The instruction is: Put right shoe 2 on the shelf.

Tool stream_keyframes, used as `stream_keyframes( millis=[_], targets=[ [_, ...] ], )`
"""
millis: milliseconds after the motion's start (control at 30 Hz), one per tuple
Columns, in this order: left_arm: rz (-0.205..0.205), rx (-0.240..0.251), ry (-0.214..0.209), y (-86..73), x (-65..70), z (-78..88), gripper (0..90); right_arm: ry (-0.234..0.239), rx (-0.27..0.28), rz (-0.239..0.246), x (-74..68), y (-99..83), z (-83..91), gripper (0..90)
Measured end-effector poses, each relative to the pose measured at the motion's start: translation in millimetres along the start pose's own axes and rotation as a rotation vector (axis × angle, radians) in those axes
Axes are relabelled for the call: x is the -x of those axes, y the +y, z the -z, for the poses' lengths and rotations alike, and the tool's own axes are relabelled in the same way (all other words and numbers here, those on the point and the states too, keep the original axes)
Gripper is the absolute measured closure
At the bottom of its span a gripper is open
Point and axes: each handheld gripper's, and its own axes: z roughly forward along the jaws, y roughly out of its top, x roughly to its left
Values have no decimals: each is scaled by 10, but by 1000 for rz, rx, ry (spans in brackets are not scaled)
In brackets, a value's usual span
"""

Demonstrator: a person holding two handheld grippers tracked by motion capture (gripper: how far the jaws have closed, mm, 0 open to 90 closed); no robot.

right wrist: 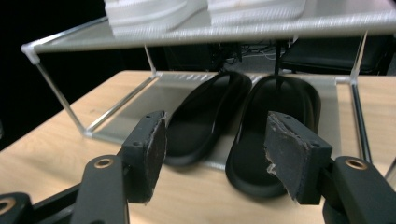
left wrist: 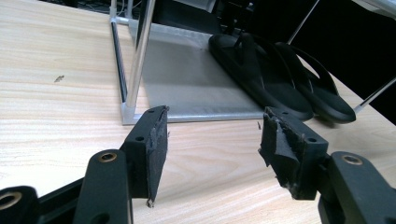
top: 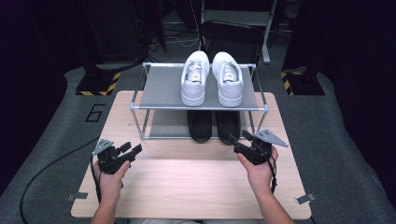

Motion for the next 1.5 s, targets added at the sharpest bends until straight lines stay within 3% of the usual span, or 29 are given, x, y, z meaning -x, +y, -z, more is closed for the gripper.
stream_keyframes(
  millis=[267,400,433,633,767,900,1133,1233,1500],
  targets=[
    [-1,1,0,-2,6,-4,413,-19,-16,-37,52,-322,57,381],
    [-2,1,0,-3,3,-6,413,-30,-39,-10,83,-510,80,379],
    [-1,-1,1,-3,4,-3,413,-35,-33,17,94,-593,105,379],
    [-4,-7,2,-8,7,-9,413,-54,-45,22,101,-783,176,379],
    [-6,-6,5,-9,2,-13,414,-51,-48,18,116,-865,197,379],
    [-1,-5,8,-9,-18,-6,412,-30,-88,25,119,-969,227,379],
    [4,-8,9,-18,-33,-14,412,-44,-91,34,127,-1044,266,379],
    [-26,-34,7,-34,-30,-33,411,-44,-95,28,124,-1053,270,379],
    [-29,-64,6,-77,-5,-93,408,-42,-96,26,102,-1061,269,379]
  ],
)
